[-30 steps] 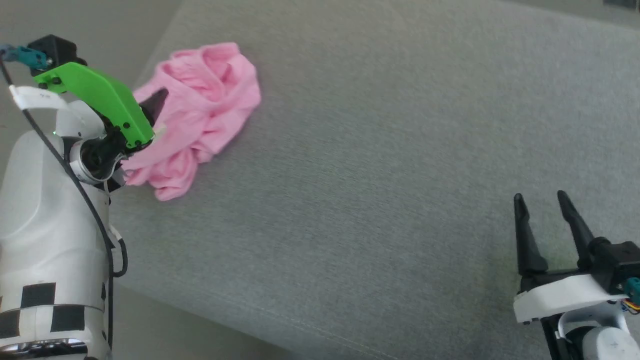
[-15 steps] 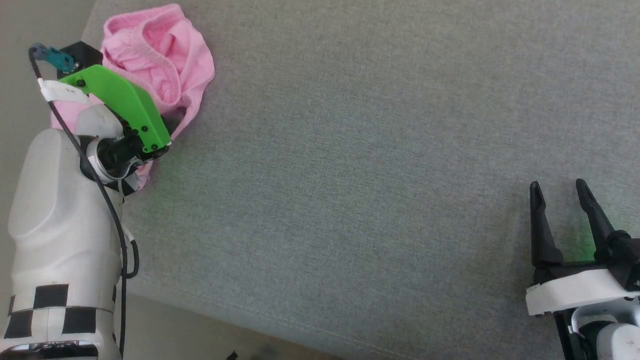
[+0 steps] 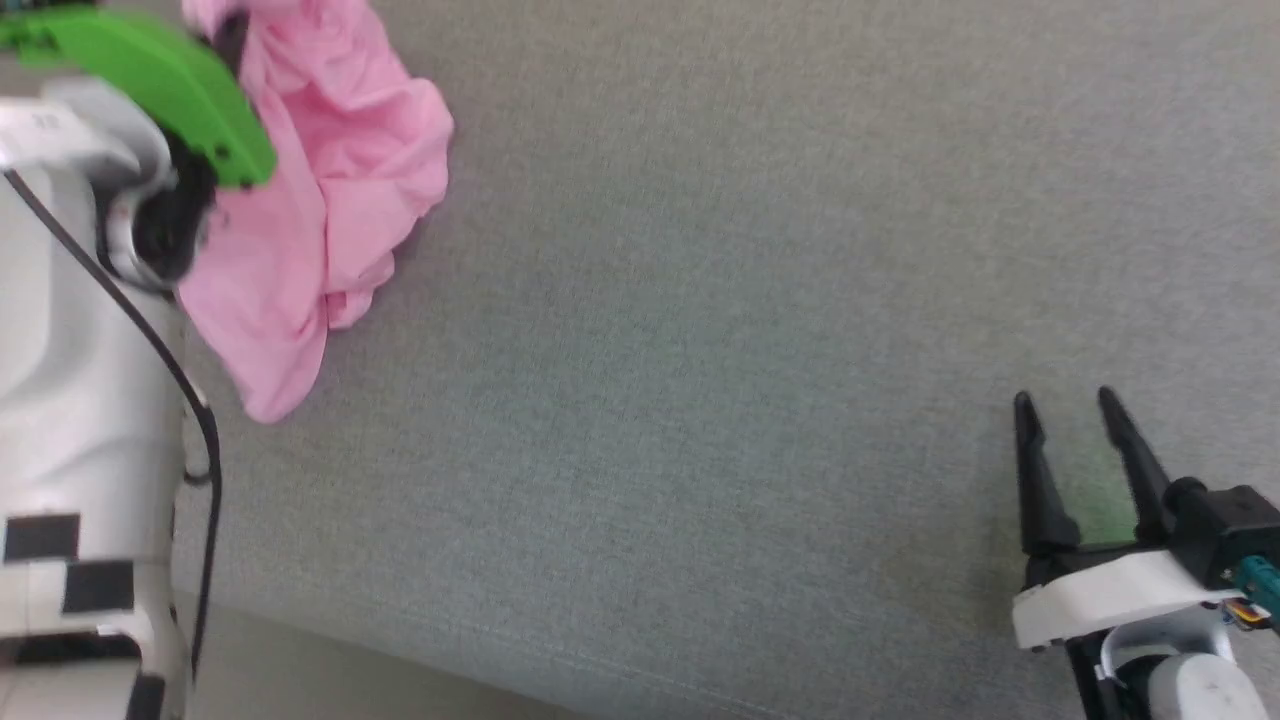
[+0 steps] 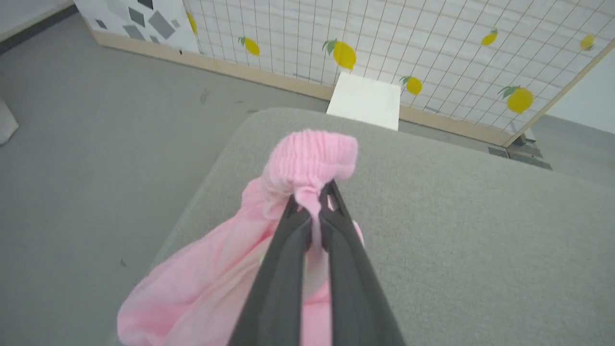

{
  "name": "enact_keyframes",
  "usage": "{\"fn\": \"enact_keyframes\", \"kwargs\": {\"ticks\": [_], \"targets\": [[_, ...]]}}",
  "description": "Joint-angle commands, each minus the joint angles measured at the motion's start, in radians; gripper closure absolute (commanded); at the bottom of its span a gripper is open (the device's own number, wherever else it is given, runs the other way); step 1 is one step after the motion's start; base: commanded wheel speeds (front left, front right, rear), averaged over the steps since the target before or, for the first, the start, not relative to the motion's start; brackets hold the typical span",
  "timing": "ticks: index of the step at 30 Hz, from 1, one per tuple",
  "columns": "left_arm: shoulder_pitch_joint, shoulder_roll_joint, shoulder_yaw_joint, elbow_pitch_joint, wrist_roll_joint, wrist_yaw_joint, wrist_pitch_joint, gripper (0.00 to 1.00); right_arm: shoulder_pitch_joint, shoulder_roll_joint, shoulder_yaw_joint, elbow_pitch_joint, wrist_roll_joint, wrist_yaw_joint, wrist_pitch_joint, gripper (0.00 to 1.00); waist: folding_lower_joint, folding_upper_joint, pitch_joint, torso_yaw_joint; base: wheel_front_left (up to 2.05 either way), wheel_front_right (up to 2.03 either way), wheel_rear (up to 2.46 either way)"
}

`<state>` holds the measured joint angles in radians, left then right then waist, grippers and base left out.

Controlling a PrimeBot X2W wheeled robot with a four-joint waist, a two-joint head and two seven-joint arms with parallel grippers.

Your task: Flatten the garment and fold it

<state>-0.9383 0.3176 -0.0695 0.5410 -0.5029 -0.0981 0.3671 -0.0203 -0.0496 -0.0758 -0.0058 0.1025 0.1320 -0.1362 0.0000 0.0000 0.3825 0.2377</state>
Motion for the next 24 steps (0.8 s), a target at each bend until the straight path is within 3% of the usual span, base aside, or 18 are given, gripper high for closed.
{"fn": "enact_keyframes", "kwargs": {"ticks": [1,8,14,24], "targets": [[-0.048,0.006,-0.015,-0.014,0.011,-0.013,-0.022,1.0,-0.013,-0.001,0.01,0.019,0.016,-0.001,-0.016,0.0,0.0,0.0,-0.089,-0.049,0.0,0.0,0.0],[-0.181,-0.004,-0.14,-0.082,-0.016,-0.032,-0.084,1.0,-0.022,-0.001,0.048,0.12,0.074,-0.001,-0.069,0.0,0.0,0.0,-0.202,-0.152,0.0,0.0,0.0],[-0.24,-0.057,-0.267,-0.142,-0.118,-0.032,-0.12,1.0,-0.024,-0.001,0.057,0.182,0.106,-0.001,-0.098,0.0,0.0,0.0,-0.26,-0.244,0.0,0.0,0.0],[-0.086,-0.187,-0.465,-0.158,-0.228,-0.032,-0.104,1.0,-0.013,-0.001,0.043,0.22,0.119,-0.001,-0.119,0.0,0.0,0.0,-0.274,-0.306,0.0,0.0,0.0]]}}
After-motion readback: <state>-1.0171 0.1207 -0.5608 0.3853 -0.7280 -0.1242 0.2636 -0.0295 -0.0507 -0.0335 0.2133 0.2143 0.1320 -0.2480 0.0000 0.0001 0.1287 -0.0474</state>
